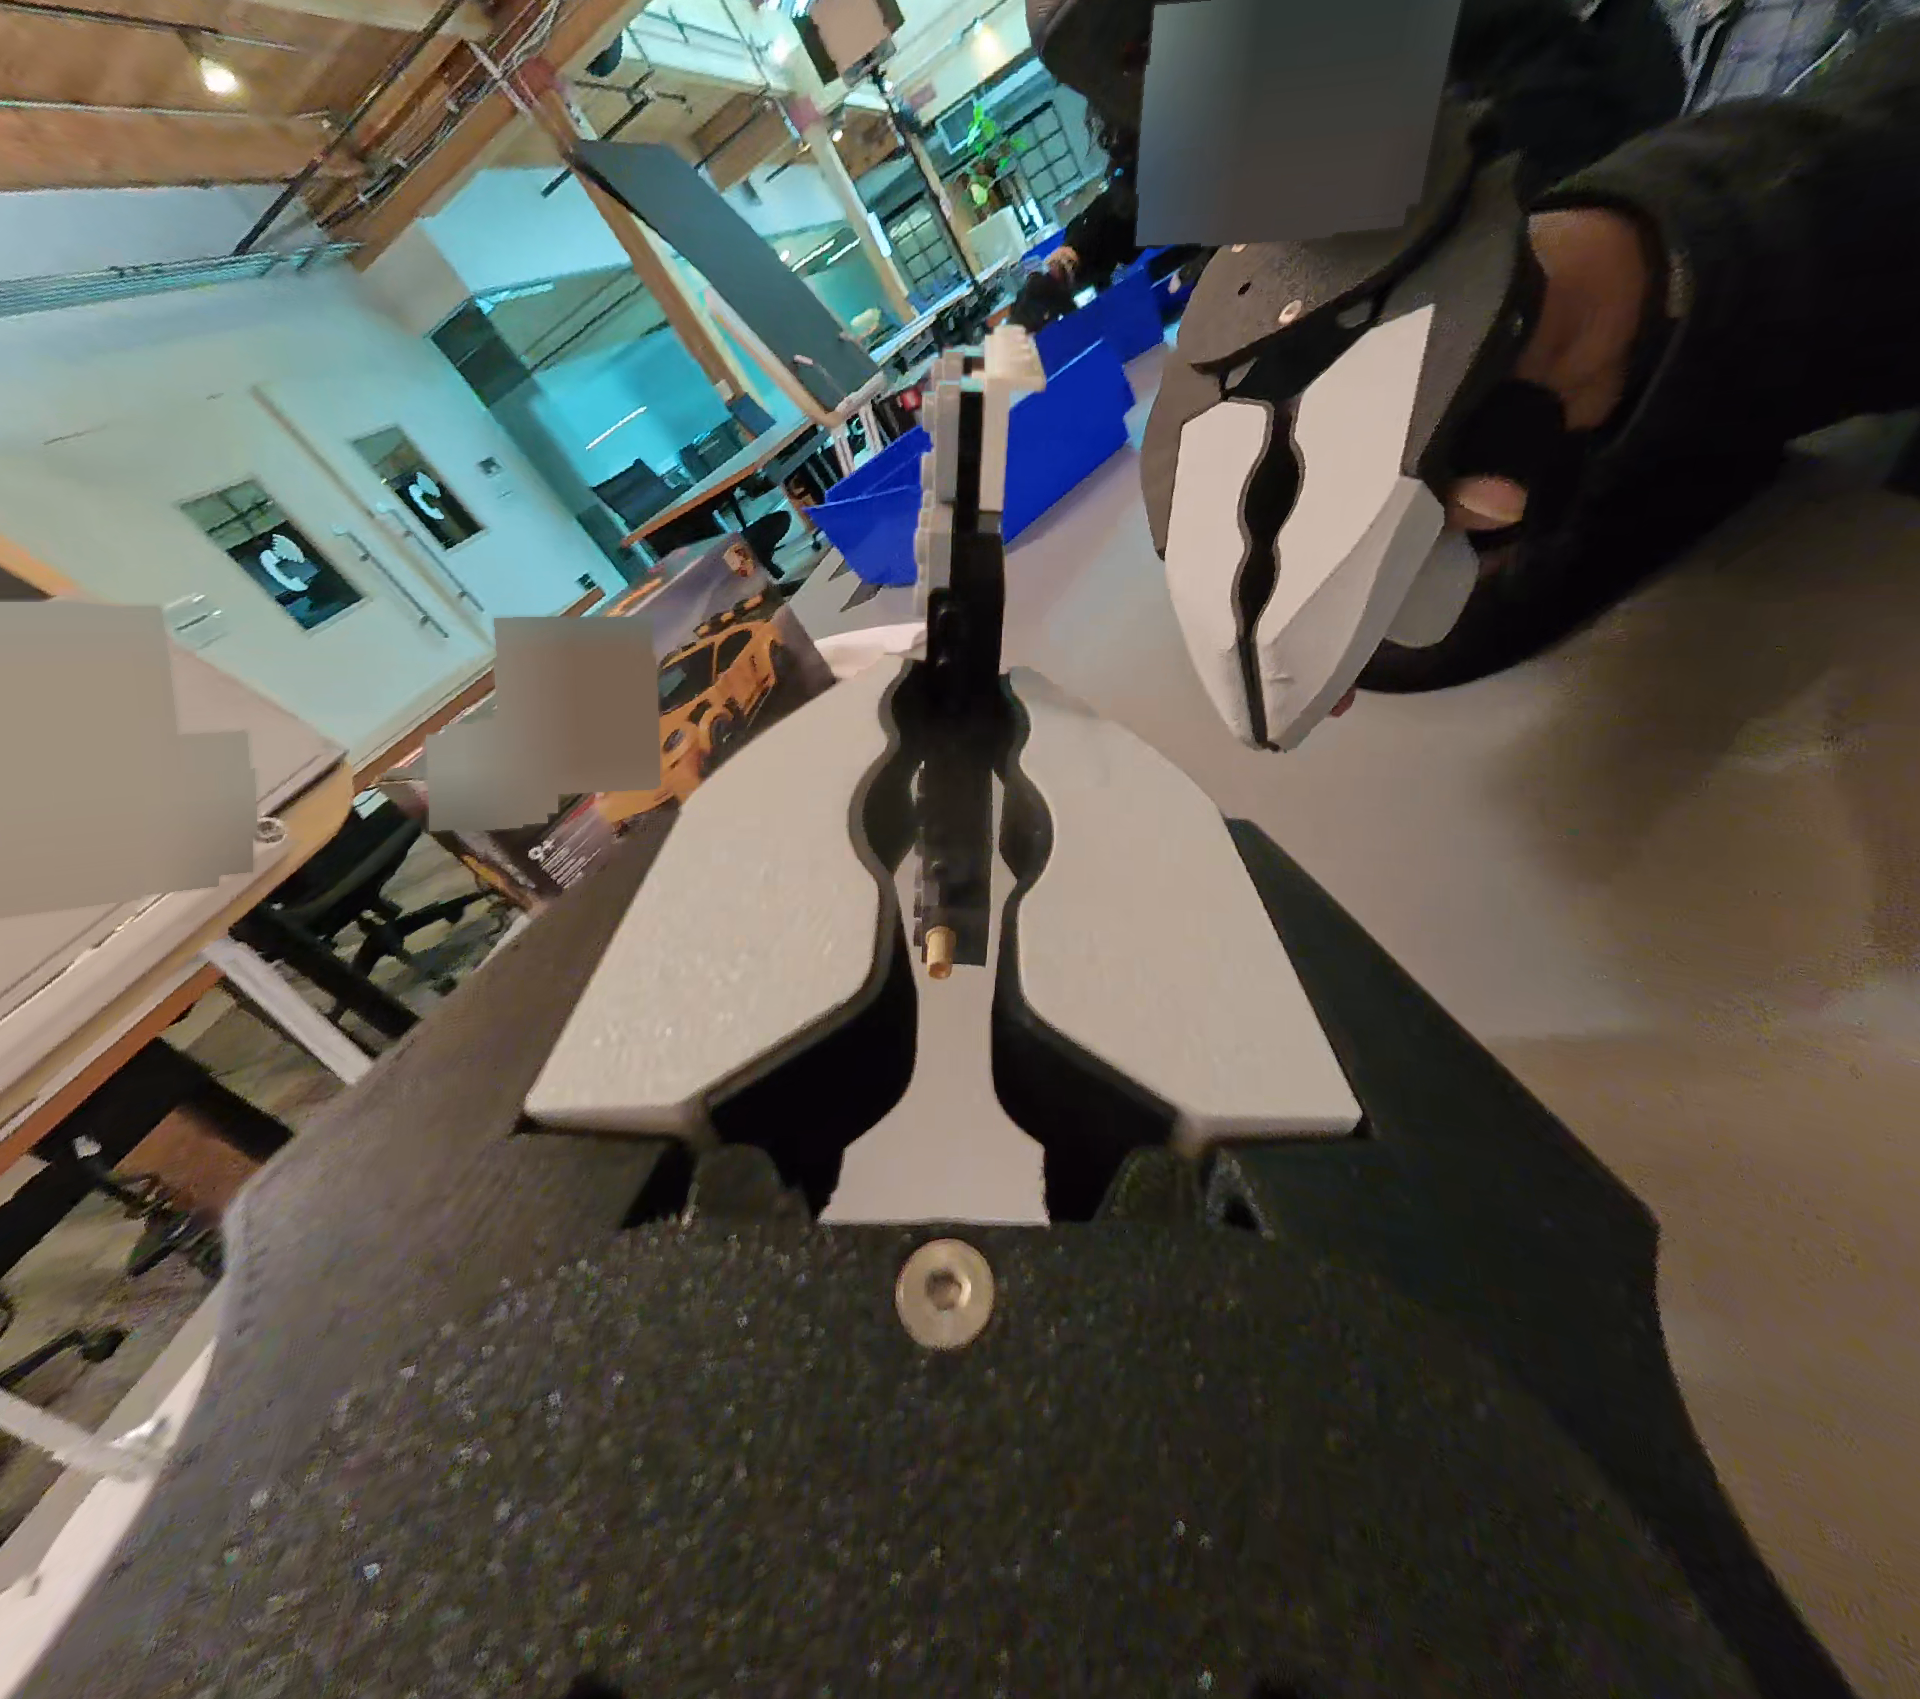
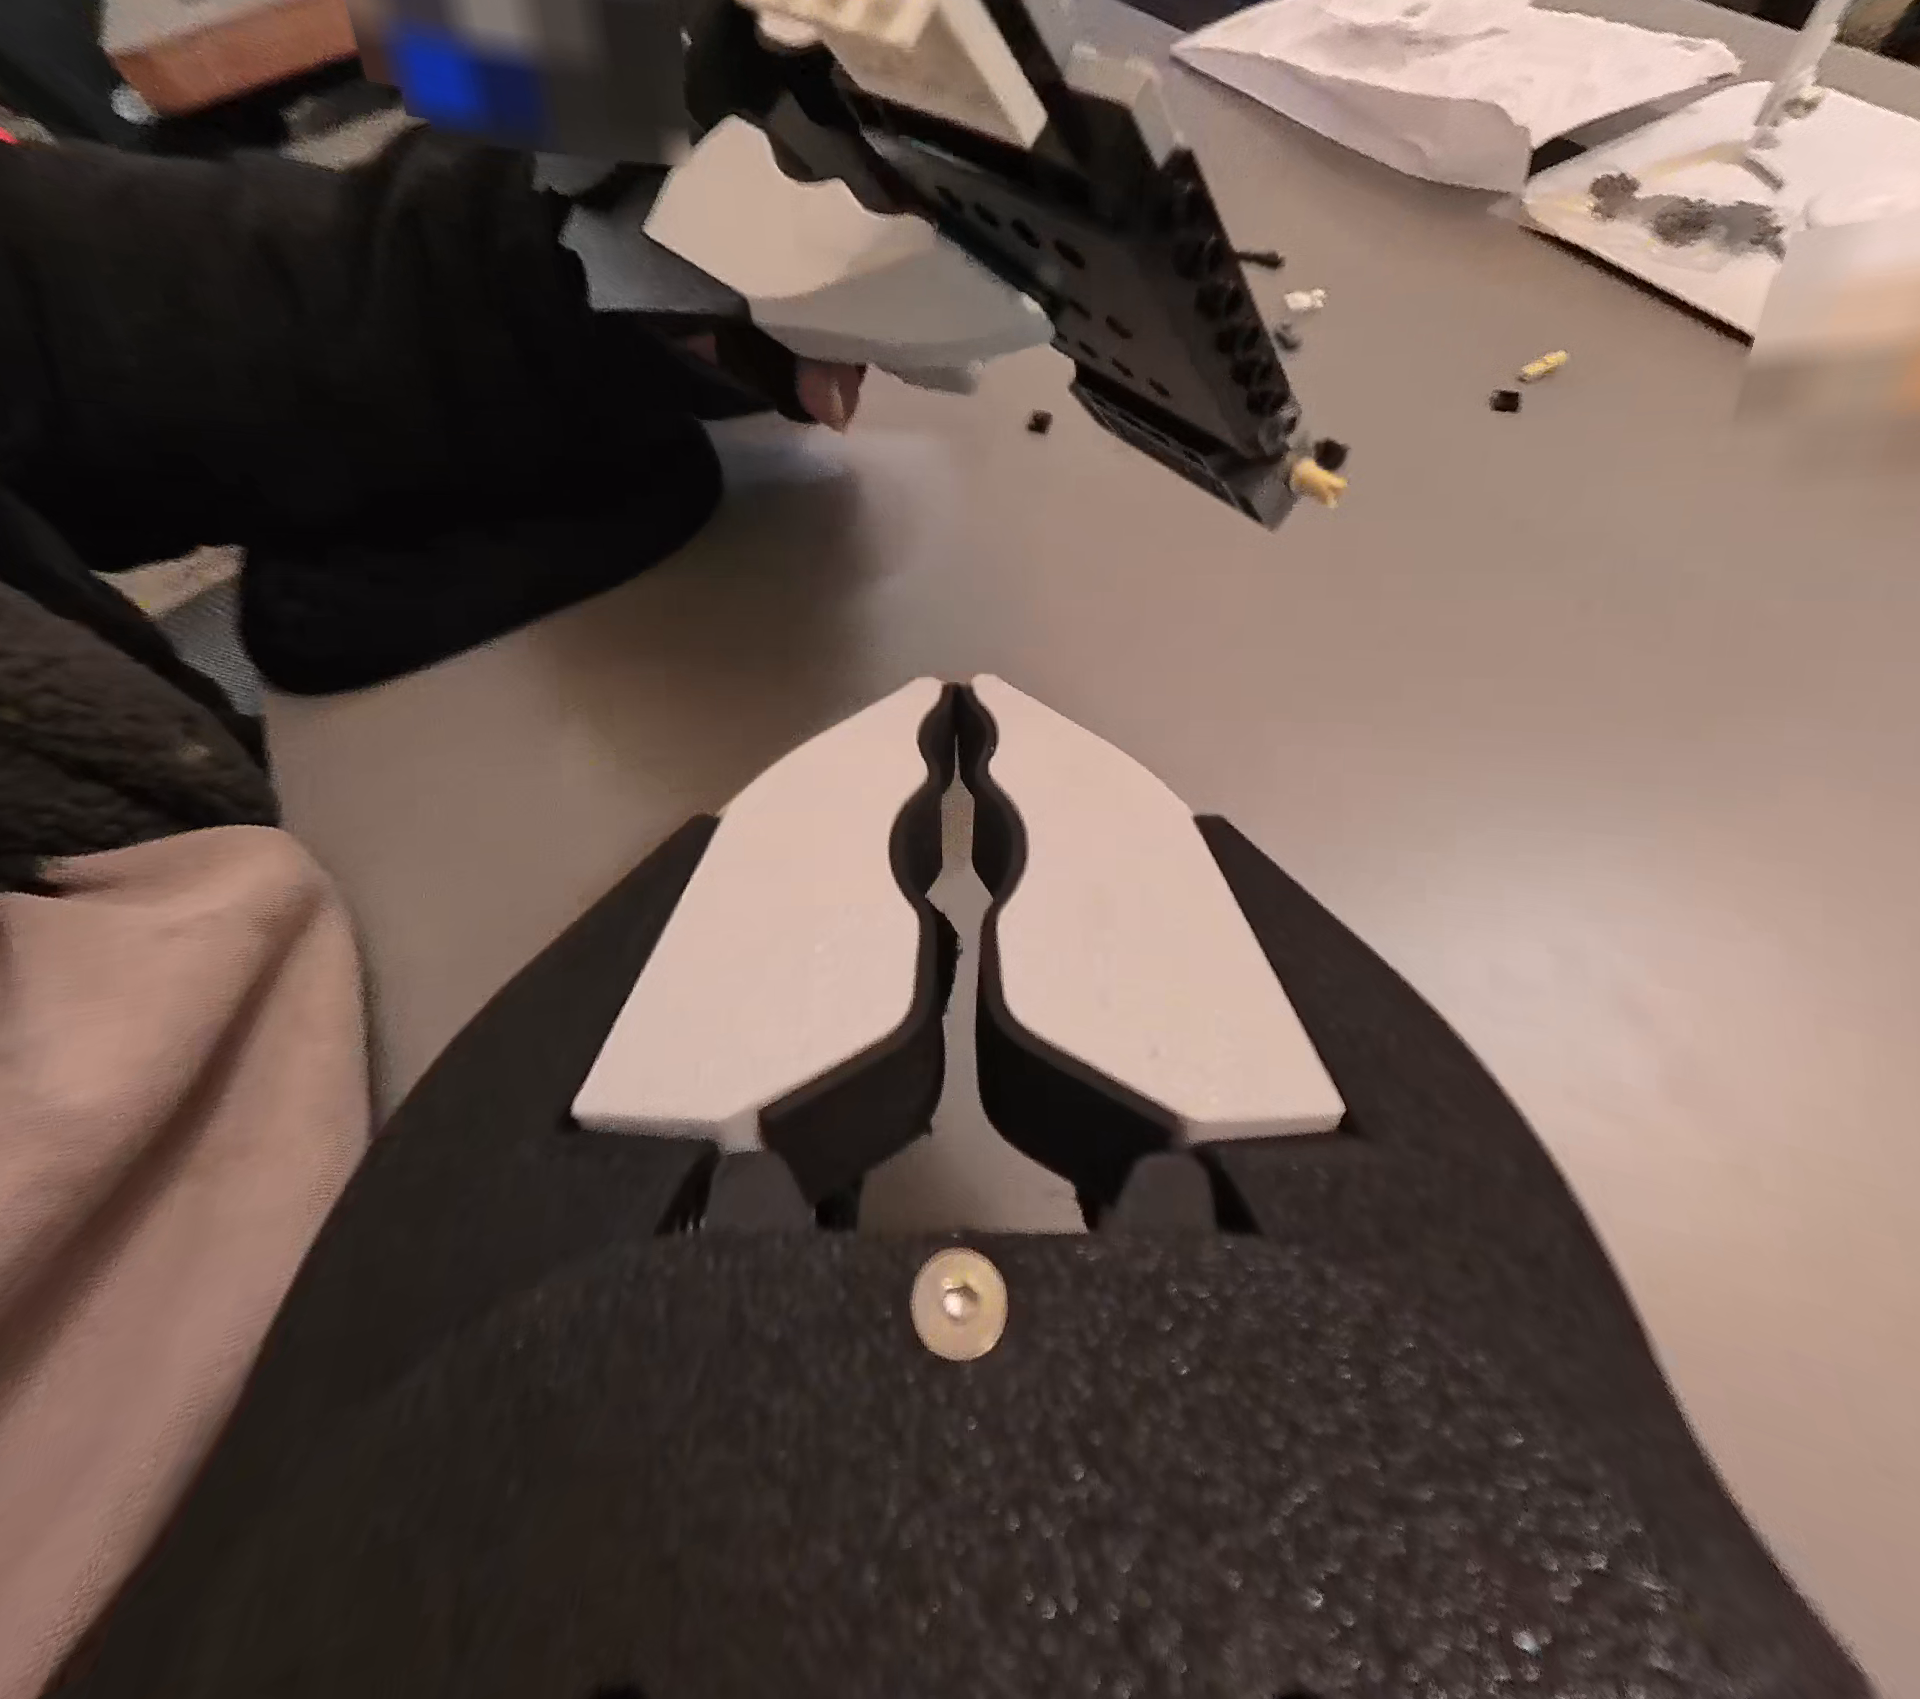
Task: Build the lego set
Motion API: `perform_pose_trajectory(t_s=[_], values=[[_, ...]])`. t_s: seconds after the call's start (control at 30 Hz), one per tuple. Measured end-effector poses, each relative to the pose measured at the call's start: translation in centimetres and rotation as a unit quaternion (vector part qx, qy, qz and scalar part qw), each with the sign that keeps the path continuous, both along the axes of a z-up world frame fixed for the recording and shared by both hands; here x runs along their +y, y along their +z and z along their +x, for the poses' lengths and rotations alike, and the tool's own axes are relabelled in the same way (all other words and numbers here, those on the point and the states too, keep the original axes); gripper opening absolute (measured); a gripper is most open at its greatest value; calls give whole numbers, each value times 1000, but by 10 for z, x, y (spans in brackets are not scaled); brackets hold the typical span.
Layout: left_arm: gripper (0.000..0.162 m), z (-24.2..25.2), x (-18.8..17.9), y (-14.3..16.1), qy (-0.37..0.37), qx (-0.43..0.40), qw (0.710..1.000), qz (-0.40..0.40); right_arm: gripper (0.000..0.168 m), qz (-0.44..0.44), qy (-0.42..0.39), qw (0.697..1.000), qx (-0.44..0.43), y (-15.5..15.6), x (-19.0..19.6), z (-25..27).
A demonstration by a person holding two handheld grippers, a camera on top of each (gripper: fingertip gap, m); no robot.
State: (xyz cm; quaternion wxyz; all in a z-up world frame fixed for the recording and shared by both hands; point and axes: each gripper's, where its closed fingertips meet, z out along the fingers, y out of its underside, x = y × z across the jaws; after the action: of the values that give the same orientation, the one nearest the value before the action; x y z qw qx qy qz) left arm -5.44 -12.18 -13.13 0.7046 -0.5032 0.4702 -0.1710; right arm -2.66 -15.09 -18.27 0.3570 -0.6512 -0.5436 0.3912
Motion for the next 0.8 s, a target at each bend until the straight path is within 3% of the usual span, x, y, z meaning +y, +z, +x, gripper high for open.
perform_pose_trajectory(t_s=[0.3, 0.53, 0.8], values=[[12, 0, -13, 9, -34, -13, 999, 7, 0, -24, 27, 999, 27, 16, -13, -7], [12, 10, -27, 16, -32, 55, 995, 72, 0, -21, 40, 999, 12, 18, -12, -2], [12, 23, -42, 24, -12, 139, 976, 166, 0, 19, 58, 996, -63, 6, 1, 19]])
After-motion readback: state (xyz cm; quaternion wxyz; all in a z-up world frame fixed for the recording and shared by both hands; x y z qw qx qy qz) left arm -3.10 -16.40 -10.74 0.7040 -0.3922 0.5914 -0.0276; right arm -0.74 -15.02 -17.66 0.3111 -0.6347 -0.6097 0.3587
